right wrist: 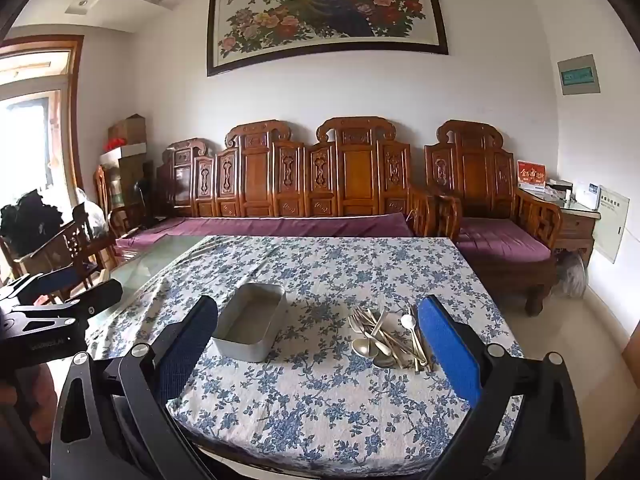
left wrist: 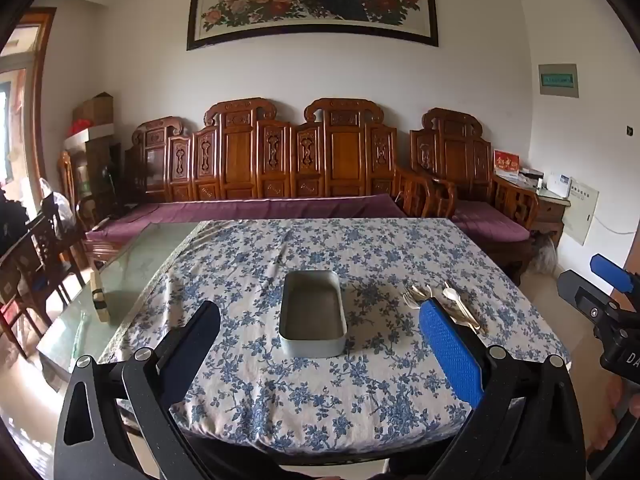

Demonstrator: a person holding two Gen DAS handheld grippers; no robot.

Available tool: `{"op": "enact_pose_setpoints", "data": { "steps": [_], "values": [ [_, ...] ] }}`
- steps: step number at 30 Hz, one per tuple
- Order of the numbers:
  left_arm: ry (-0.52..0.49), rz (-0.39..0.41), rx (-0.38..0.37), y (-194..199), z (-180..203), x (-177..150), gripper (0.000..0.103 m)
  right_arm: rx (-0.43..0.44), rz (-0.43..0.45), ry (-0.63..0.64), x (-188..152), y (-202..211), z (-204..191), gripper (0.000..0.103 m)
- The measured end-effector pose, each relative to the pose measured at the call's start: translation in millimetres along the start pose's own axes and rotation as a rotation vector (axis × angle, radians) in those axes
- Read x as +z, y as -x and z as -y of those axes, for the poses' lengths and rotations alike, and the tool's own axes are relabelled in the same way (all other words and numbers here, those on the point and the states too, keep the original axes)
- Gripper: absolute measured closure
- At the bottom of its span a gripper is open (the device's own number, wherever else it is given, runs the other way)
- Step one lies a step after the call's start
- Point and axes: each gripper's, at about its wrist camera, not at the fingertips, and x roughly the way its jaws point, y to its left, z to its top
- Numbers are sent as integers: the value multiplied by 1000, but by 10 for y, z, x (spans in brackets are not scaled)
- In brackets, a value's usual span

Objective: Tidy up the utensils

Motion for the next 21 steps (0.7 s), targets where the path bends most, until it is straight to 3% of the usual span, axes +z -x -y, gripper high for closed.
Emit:
{"op": "enact_pose_setpoints", "data": {
  "steps": [21],
  "values": [
    [-4,4,-6,10,4,22,6,2,3,-4,8,21,7,2]
  ]
}}
